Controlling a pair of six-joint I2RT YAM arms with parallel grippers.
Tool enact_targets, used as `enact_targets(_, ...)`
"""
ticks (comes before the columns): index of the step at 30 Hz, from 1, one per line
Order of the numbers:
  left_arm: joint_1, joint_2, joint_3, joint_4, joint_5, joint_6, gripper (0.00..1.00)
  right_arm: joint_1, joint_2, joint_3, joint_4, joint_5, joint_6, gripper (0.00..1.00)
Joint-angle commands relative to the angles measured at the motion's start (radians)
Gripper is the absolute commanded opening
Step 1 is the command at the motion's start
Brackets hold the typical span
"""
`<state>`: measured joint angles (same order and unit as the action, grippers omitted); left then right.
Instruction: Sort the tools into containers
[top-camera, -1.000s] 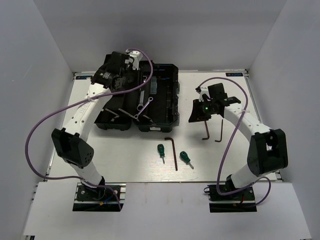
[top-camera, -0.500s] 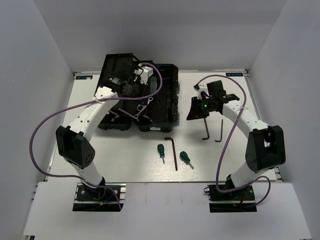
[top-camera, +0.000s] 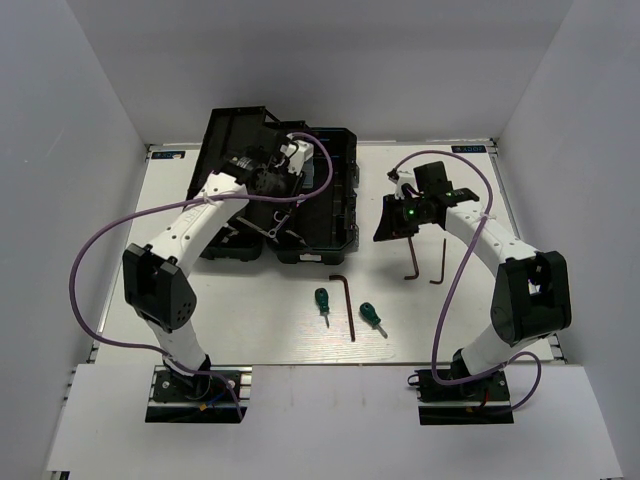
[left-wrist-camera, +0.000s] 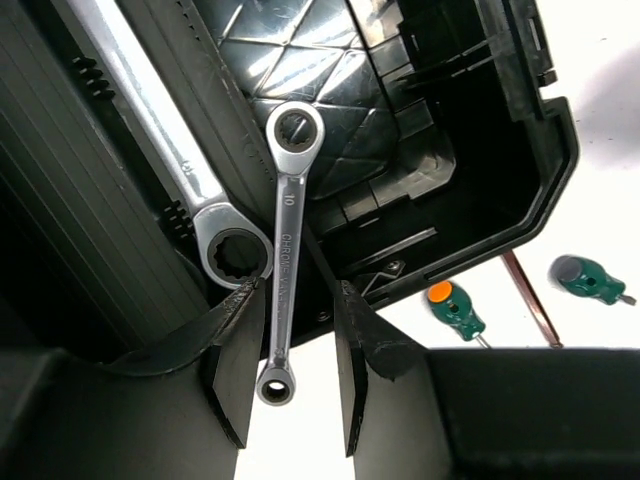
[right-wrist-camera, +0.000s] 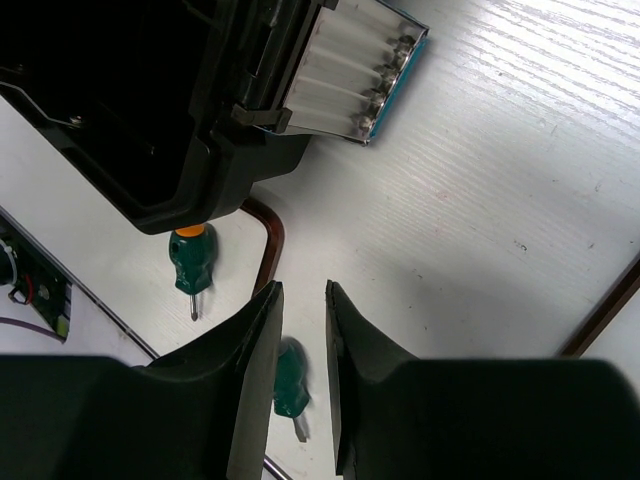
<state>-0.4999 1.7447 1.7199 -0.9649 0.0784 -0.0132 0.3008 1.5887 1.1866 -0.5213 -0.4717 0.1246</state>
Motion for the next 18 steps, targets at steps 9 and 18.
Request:
enact_targets(9, -0.005, 0.009, -0.022, -0.001, -0.052, 0.022, 0.45, -0.014, -0.038, -0.008, 0.009, -0.012, 0.003, 0.30)
enact_targets(18, -0.005, 0.036, -0.033, 0.008, -0.052, 0.022, 0.42, -0.026, -0.039, -0.008, 0.007, -0.019, 0.006, 0.30)
